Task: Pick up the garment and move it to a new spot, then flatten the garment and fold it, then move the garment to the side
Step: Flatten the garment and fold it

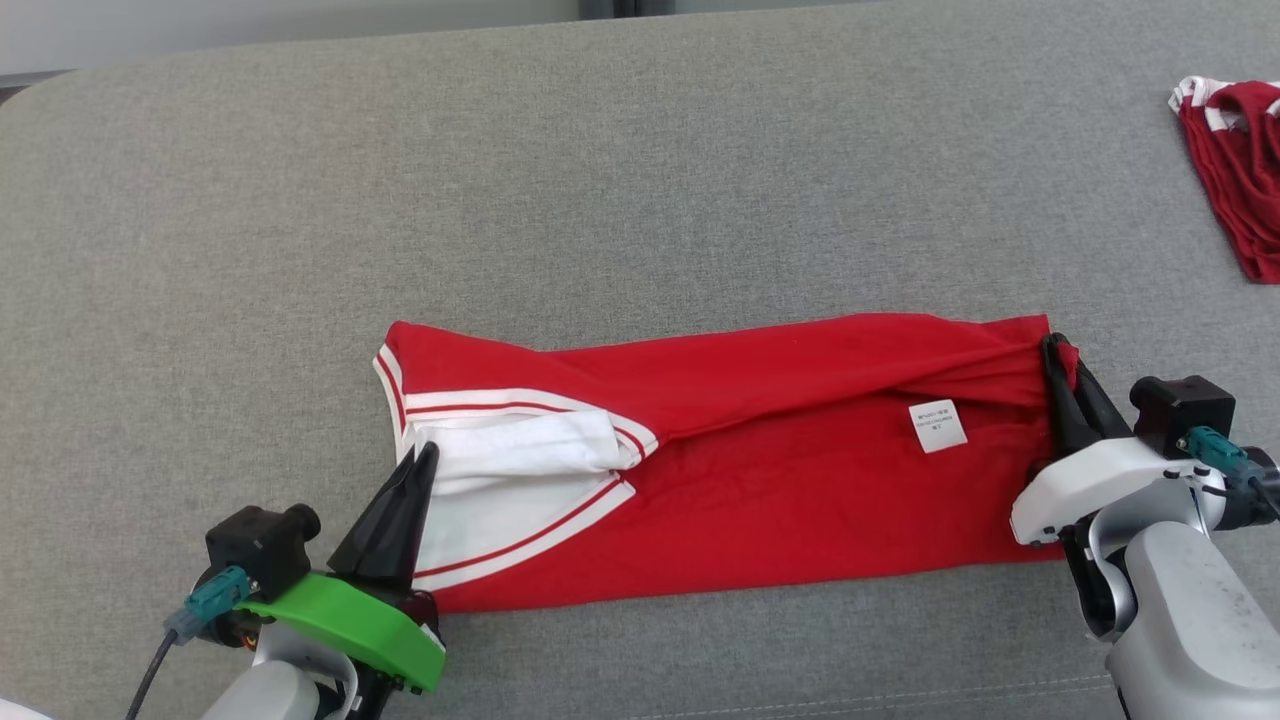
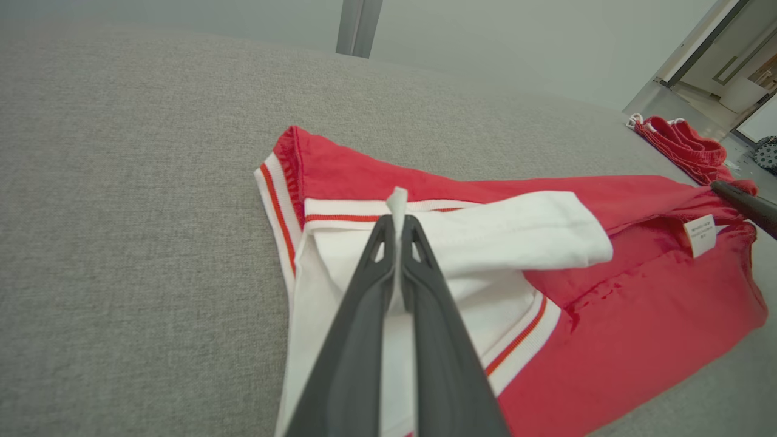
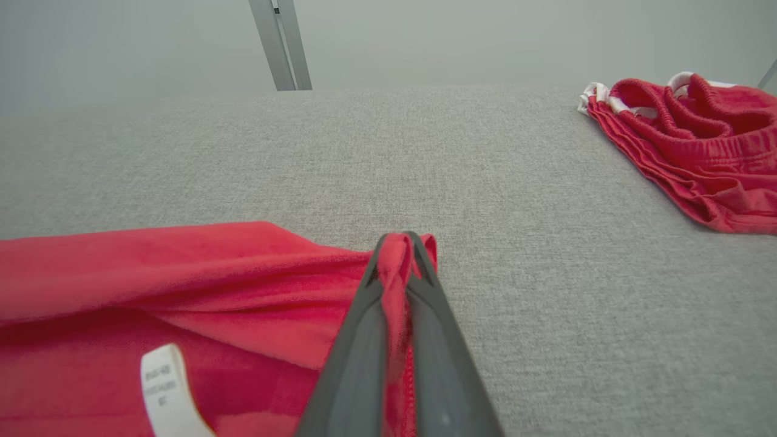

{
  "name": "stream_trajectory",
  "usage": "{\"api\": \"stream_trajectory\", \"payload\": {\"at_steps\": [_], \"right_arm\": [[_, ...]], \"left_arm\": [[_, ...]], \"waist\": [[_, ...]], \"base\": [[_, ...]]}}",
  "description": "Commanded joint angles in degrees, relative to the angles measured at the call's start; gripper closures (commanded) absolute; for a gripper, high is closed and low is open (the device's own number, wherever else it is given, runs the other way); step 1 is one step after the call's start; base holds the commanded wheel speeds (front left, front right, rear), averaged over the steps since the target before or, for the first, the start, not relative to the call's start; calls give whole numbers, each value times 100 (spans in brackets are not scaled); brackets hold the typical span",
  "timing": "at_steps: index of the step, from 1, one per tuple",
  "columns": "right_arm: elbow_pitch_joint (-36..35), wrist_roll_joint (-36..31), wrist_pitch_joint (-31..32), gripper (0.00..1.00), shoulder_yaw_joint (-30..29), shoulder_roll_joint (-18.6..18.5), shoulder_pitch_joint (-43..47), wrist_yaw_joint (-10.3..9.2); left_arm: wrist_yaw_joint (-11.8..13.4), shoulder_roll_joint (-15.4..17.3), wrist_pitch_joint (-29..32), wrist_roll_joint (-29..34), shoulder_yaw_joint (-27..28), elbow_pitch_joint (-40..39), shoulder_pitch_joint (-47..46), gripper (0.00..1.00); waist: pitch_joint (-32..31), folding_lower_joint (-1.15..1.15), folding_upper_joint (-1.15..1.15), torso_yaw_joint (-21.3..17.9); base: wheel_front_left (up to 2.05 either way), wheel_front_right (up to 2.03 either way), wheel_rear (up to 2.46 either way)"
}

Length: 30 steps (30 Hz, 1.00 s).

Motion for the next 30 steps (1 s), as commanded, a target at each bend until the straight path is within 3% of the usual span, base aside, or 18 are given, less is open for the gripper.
{"api": "stream_trajectory", "payload": {"at_steps": [1,2,8,16,21,30], "right_arm": [[-13,23,-42,0,-29,4,88,-10],[-13,37,-43,0,-54,8,118,-10],[-176,128,-39,0,-79,14,268,-10],[-329,146,-40,0,-86,-85,131,-10],[73,42,140,0,-149,-55,-79,-10],[865,-30,177,0,-378,71,-27,-10]], "left_arm": [[5,-42,-15,86,66,37,91,43],[14,-55,-15,122,85,53,116,0],[15,-239,-15,302,411,51,281,0],[47,-560,-15,956,1365,-155,445,0],[-27,-807,-15,1553,1928,-247,542,0],[-318,-1267,-15,2103,2798,-219,702,0]], "waist": [[-73,0,0,-8],[-102,0,0,-12],[-308,0,0,-33],[-417,0,0,13],[-409,0,0,112],[-374,0,0,273]], "base": [[0,0,0],[0,0,0],[0,0,0],[0,0,0],[0,0,0],[0,0,0]]}}
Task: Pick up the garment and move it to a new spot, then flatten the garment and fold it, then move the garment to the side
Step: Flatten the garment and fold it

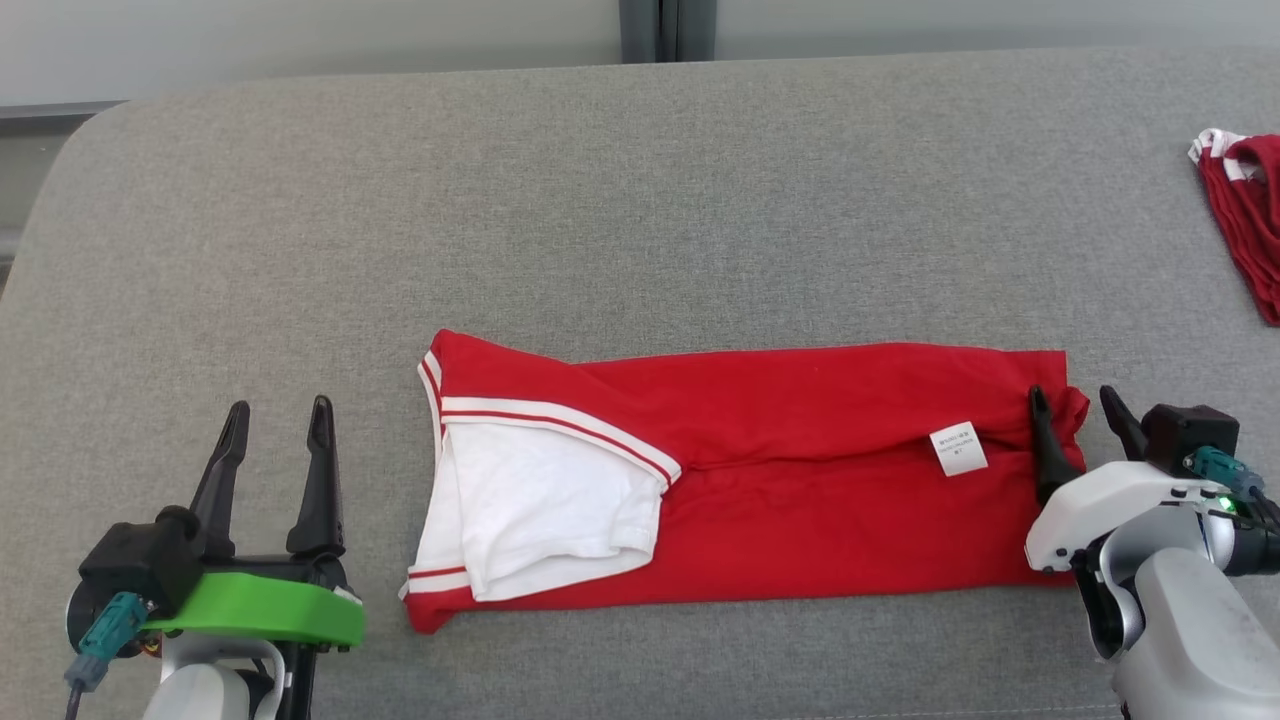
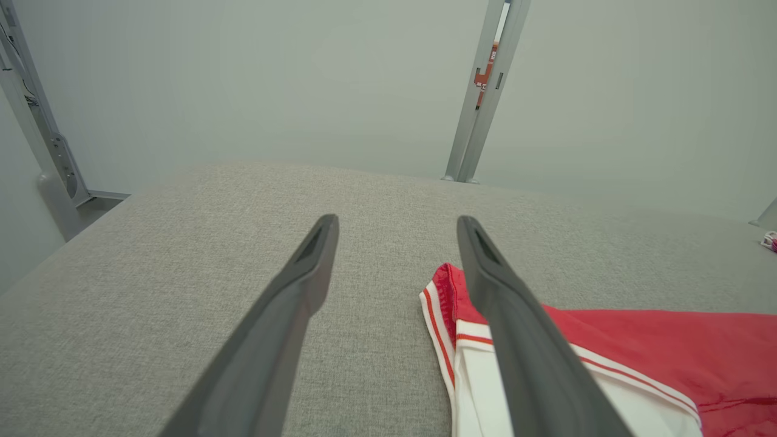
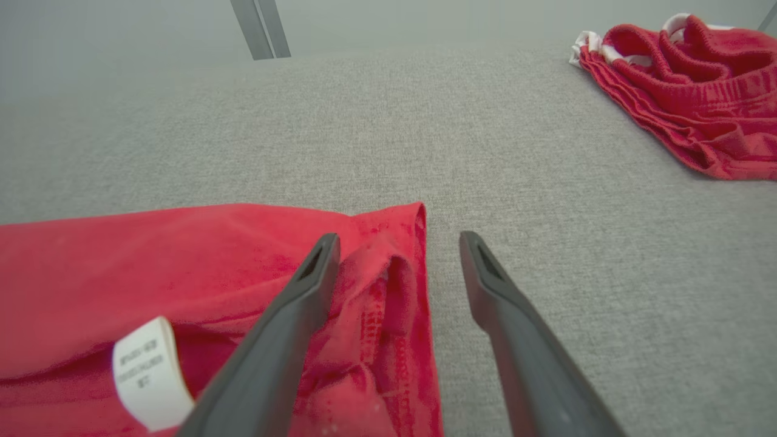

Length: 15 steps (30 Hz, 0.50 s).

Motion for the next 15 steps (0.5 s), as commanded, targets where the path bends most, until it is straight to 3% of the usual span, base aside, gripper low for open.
{"api": "stream_trajectory", "payload": {"at_steps": [1,12,13,14,15], "right_arm": [[120,-33,-15,0,-42,3,99,-10],[556,209,-100,0,21,290,407,-10],[587,236,-100,21,50,314,419,-9],[627,266,-95,51,82,332,425,-7],[661,299,-89,75,103,342,423,-7]], "left_arm": [[-54,-45,-15,105,97,35,106,0],[-250,-323,-15,542,652,88,129,0],[-253,-338,-15,567,693,94,116,0],[-262,-352,-15,589,733,97,99,0],[-266,-368,-15,611,756,102,87,0]], "waist": [[4,0,0,12],[22,0,0,-20],[23,0,0,-23],[26,0,0,-27],[27,0,0,-29]], "base": [[0,0,0],[0,0,0],[0,0,0],[0,0,0],[0,0,0]]}}
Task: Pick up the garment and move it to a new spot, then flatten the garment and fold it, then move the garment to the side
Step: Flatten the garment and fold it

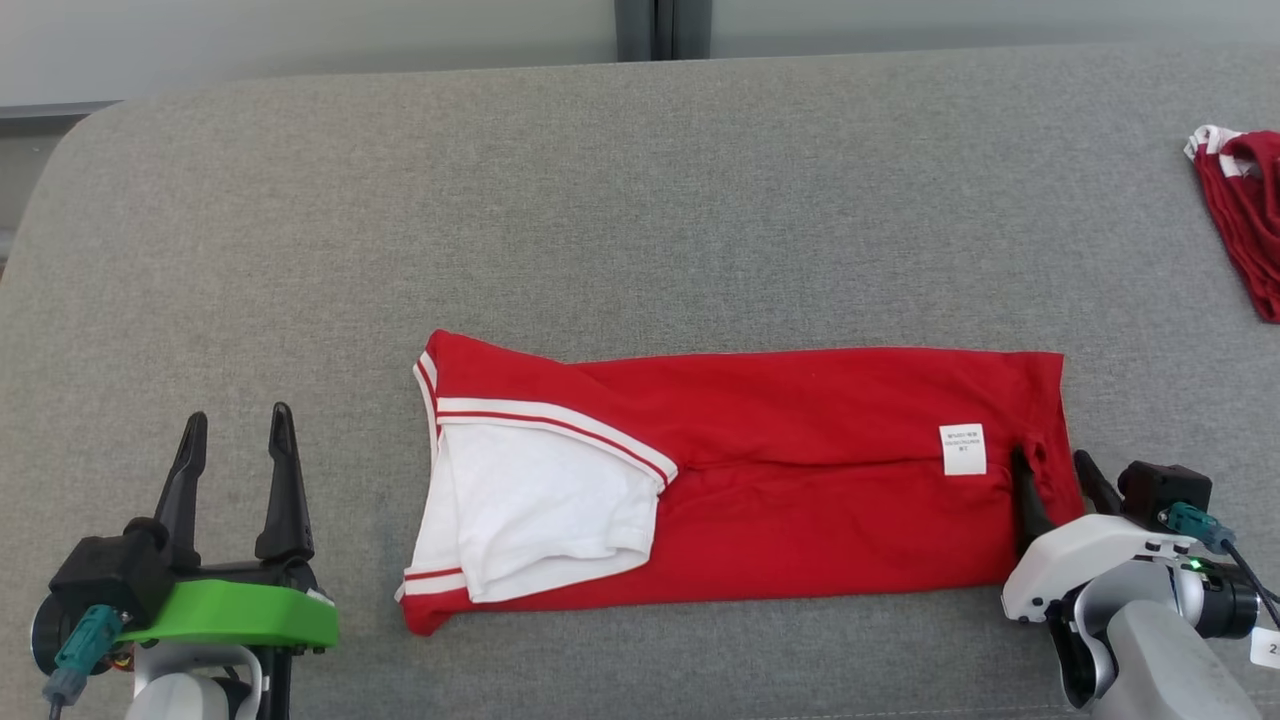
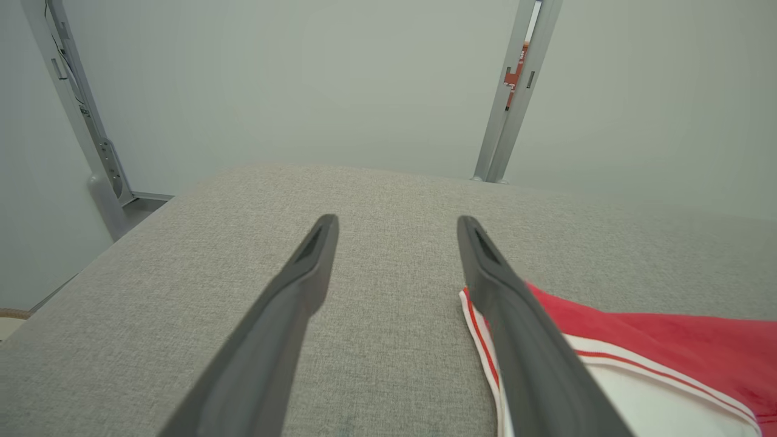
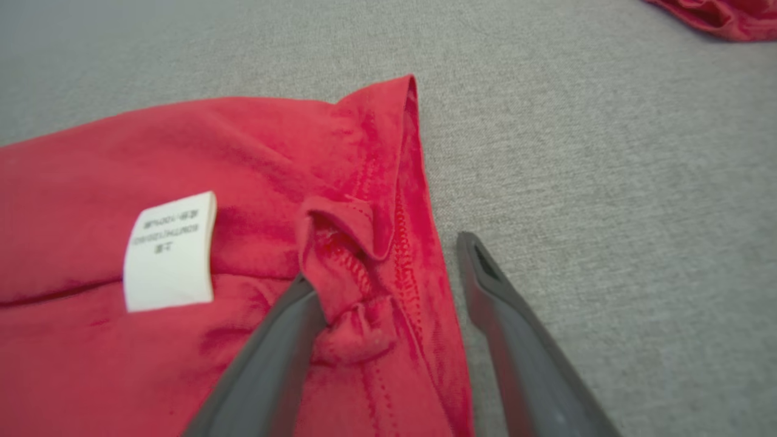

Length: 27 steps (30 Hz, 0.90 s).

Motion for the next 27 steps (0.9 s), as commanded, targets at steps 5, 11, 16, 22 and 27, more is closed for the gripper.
{"api": "stream_trajectory", "payload": {"at_steps": [5,11,16,22,27], "right_arm": [[223,169,24,100,58,4,17,-9],[188,322,-45,100,-124,-288,-77,-12],[122,368,-72,100,-406,-631,-67,-9],[39,351,2,100,-576,-945,-35,-8],[-172,355,113,100,-461,-835,-12,-7]], "left_arm": [[-45,-86,-15,145,136,27,9,0],[-50,-136,-15,272,244,37,195,0],[-52,-114,-15,318,337,33,309,0],[-53,-135,-15,361,384,4,398,0],[-54,-186,-15,336,361,54,444,0]], "waist": [[-29,0,0,-5],[-196,0,0,-52],[-336,0,0,-102],[-441,0,0,-165],[-501,0,0,-211]], "base": [[0,0,0],[0,0,0],[0,0,0],[0,0,0],[0,0,0]]}}
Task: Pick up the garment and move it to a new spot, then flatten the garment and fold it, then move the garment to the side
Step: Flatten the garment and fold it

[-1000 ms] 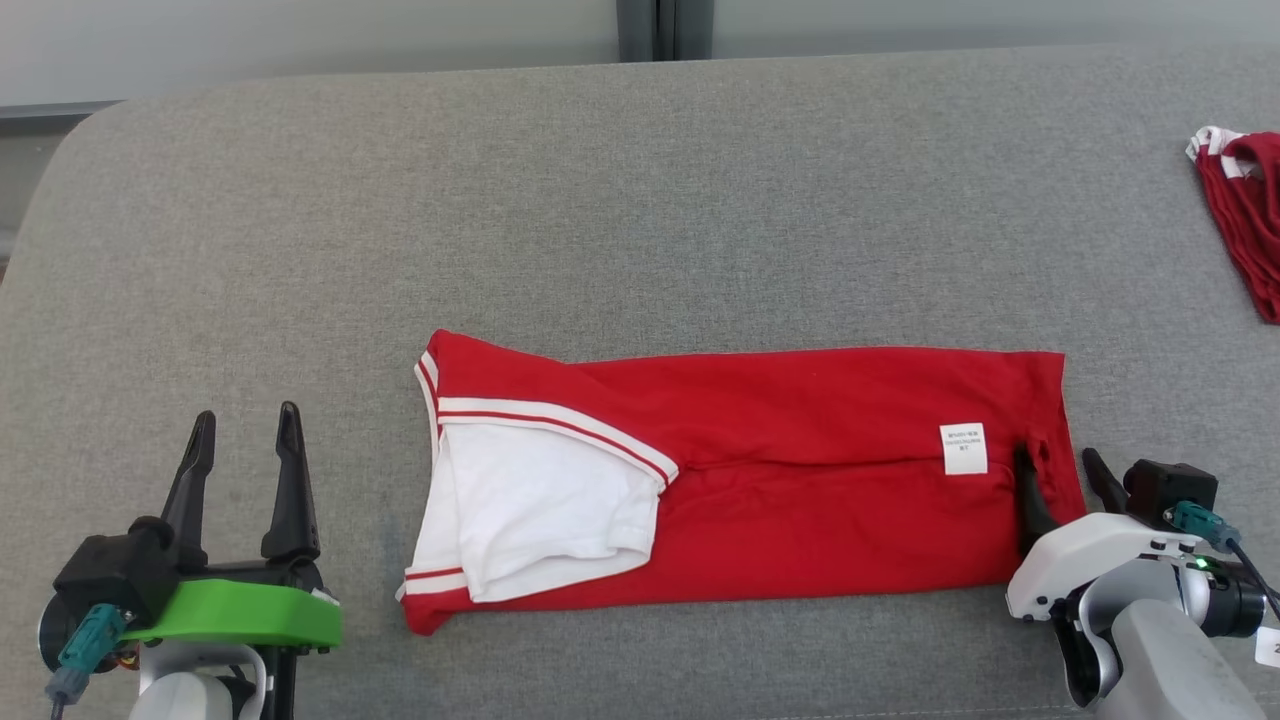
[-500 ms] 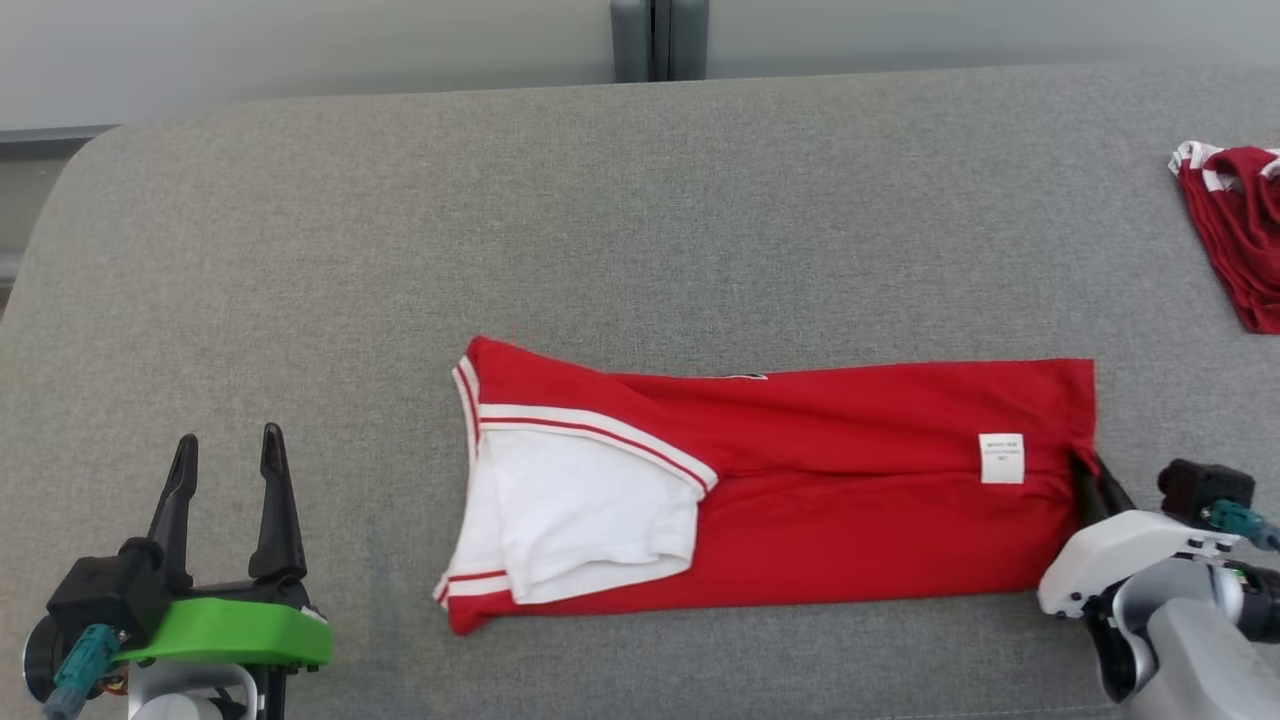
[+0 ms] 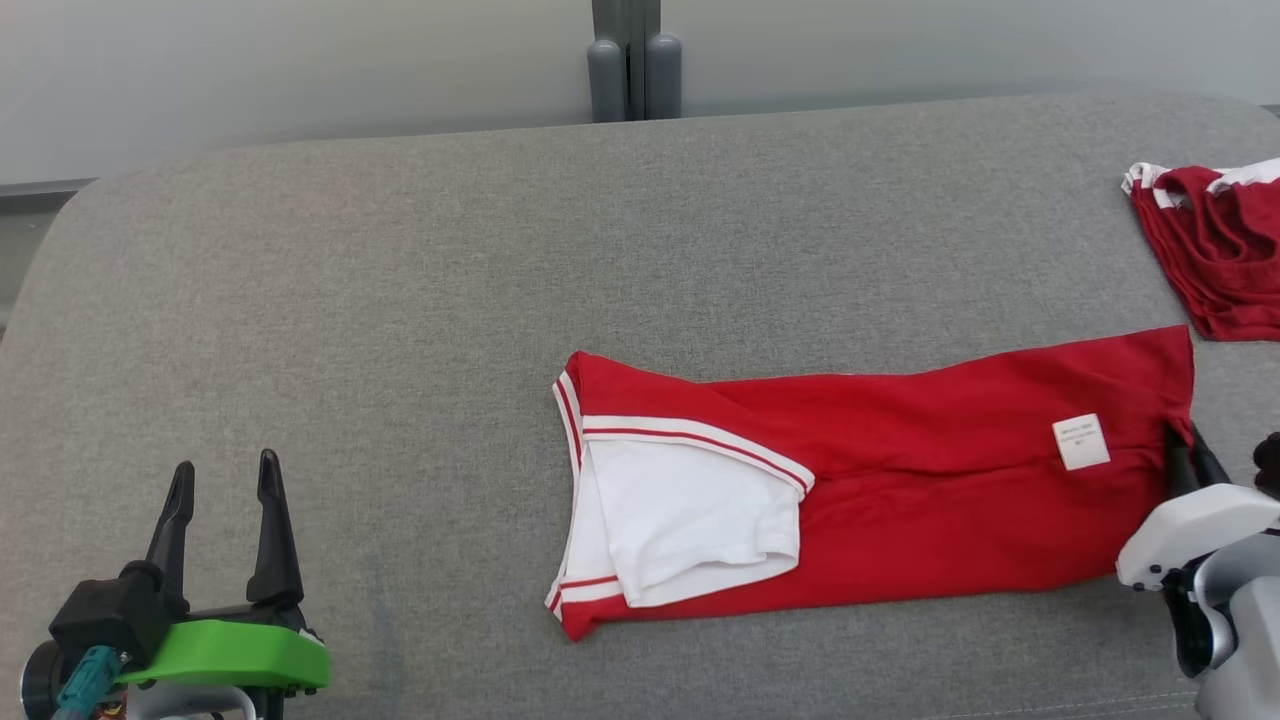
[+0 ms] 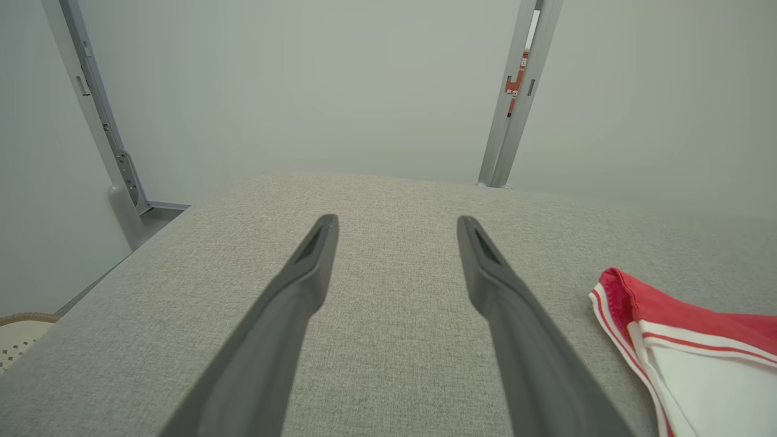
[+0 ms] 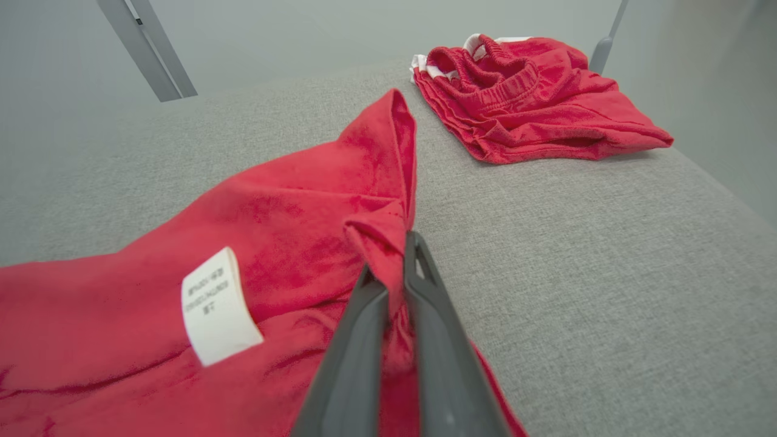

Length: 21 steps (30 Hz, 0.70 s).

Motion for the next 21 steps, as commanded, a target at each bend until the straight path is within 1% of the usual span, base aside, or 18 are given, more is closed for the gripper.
{"api": "stream_trajectory", "payload": {"at_steps": [1,4,11,17,21], "right_arm": [[-86,59,32,100,62,83,58,-13],[-322,174,117,100,197,271,81,-12],[-1051,358,379,100,737,678,254,-12],[-1660,422,614,100,1259,983,405,-12],[-1892,468,717,100,1594,1137,431,-12]], "left_arm": [[-16,-28,-15,-8,-11,17,105,0],[-16,-41,-15,-11,-27,46,135,0],[-16,-63,-15,-41,-26,77,164,0],[-16,-84,-15,-49,-71,133,168,0],[-17,-95,-15,-61,-104,170,157,0]], "waist": [[-25,0,0,-20],[-61,0,0,-41],[-111,0,0,-31],[-156,0,0,69],[-174,0,0,154]], "base": [[0,0,0],[0,0,0],[0,0,0],[0,0,0],[0,0,0]]}}
